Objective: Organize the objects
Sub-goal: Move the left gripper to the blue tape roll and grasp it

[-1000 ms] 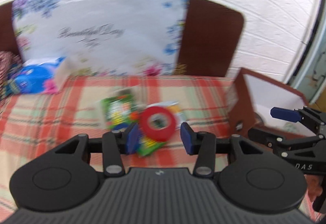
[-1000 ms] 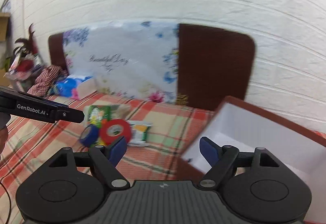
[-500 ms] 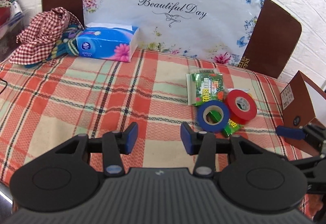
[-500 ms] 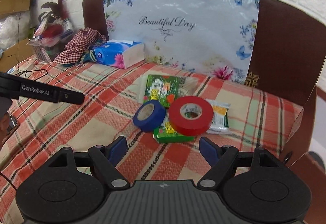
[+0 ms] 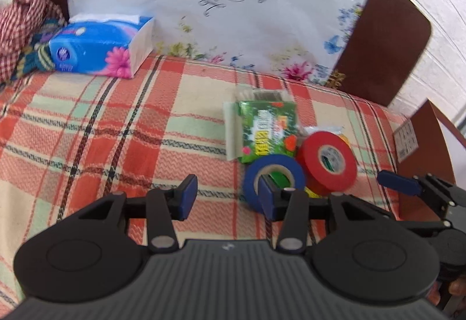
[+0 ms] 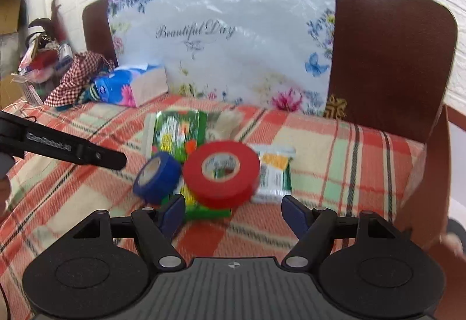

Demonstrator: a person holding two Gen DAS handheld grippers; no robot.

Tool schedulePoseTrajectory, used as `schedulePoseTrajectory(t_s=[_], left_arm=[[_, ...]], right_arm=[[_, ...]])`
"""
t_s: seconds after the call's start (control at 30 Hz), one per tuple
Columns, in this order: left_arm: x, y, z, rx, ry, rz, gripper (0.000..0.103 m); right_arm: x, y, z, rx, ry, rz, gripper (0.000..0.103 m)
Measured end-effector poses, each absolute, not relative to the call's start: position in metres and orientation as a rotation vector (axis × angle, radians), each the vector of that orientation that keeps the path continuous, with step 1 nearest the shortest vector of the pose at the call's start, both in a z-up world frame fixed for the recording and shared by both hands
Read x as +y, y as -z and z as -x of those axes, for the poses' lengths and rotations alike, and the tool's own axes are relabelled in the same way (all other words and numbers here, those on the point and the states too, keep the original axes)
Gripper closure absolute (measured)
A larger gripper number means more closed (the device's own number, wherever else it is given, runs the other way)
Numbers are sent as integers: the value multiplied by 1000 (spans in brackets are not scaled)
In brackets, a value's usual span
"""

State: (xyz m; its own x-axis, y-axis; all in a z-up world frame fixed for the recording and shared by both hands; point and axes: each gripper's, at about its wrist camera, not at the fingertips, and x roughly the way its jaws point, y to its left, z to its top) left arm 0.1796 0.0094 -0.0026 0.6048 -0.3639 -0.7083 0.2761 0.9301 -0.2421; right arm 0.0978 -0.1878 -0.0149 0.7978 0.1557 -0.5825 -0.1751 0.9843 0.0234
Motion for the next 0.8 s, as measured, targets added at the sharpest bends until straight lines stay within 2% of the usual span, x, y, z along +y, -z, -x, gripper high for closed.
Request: schedulePoseTrajectory(t_s=[0.23,0.37,0.43,0.6,0.63,0.67,0.73,0.8], left_arm=[[6,20,-193,909,409,145,57],[4,24,-200,912,431,170,57],[4,26,-201,911,437,182,61],[-14,30,-206,921,468,159,85],[-16,30,-205,922,469,150,85],[-17,30,-205,922,459,137,86],[-14,25,-199,916,464,143,85],[-10,17,-191,907,464,151,84]], right_arm=[[-166,17,-88,530,-312,53,34],[-138,24,-83,513,-390,189,41],[-127,29,-89,517,-377,244,44],[-106,42,-111,463,-352,371,43],[-103,44,-113,458,-351,389,43],[-105,42,-115,480,-366,366,51],[-108,36,-112,499,-372,323,52],[-110,31,-101,490,-377,332,60]])
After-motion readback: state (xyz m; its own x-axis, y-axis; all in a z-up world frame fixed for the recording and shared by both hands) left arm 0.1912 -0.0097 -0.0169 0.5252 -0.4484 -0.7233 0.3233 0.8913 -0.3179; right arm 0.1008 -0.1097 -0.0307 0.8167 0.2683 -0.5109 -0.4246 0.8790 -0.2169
